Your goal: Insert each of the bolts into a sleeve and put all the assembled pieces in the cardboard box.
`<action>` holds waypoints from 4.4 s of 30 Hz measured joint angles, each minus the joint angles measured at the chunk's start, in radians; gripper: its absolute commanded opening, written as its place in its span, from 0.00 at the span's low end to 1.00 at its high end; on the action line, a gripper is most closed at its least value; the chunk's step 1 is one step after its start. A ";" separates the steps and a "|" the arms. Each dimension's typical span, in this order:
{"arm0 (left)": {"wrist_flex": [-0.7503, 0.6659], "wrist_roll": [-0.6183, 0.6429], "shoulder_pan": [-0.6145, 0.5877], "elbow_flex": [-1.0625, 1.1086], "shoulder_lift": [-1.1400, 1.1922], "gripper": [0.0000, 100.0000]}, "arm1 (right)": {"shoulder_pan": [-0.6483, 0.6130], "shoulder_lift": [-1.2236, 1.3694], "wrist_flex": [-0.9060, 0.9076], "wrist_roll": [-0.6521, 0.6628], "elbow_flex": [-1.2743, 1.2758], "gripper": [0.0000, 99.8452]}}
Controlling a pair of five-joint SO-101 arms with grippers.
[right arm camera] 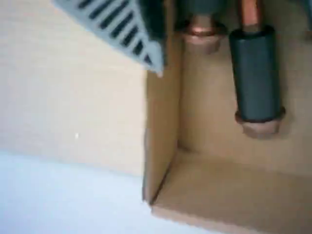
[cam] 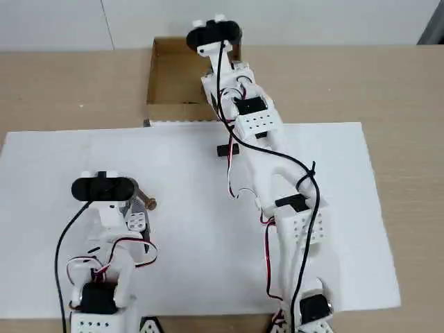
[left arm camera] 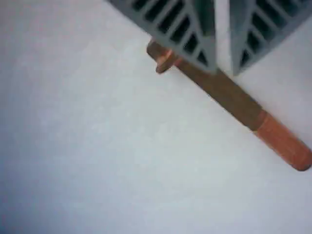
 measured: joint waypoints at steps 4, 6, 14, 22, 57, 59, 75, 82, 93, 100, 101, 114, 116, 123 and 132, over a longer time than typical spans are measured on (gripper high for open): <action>0.000 0.000 0.000 0.000 0.000 0.01 | 0.000 0.000 0.049 0.000 0.000 0.12; 0.000 0.000 0.000 0.000 0.000 0.01 | 0.000 0.000 0.087 0.000 0.000 0.09; 0.000 0.000 0.000 0.000 0.000 0.01 | -0.012 -0.137 0.341 0.000 -0.006 0.02; 0.000 0.000 0.000 0.000 0.000 0.01 | -0.012 -0.270 0.634 0.003 -0.009 0.02; 0.000 0.000 0.000 0.000 0.000 0.01 | -0.025 -0.256 1.092 0.743 -0.009 0.15; 0.000 0.000 0.000 0.000 0.000 0.01 | -0.028 -0.236 1.092 0.776 -0.009 0.15; 0.000 0.000 0.000 0.000 0.000 0.01 | -0.028 -0.120 0.961 0.971 -0.009 0.15; 0.000 0.000 0.000 0.000 0.000 0.01 | -0.028 -0.066 0.921 0.988 -0.009 0.15; 0.000 0.000 0.000 0.000 0.000 0.01 | -0.026 0.005 0.888 1.020 -0.028 0.13; 0.000 0.000 0.000 0.000 0.000 0.01 | -0.029 0.009 0.898 1.016 -0.043 0.00; 0.000 0.000 0.000 0.000 0.000 0.01 | -0.029 0.009 0.901 1.008 -0.044 0.00; 0.000 0.000 0.000 0.000 0.000 0.01 | -0.071 -0.209 1.028 0.674 -0.040 0.00; 0.000 0.000 0.000 0.000 0.000 0.01 | -0.066 -0.261 1.100 0.608 -0.040 0.00; 0.000 0.000 0.000 0.000 0.000 0.01 | 0.020 -0.433 1.237 0.393 -0.040 0.00; 0.000 0.000 0.000 0.000 0.000 0.01 | 0.184 -0.744 1.254 0.120 0.203 0.00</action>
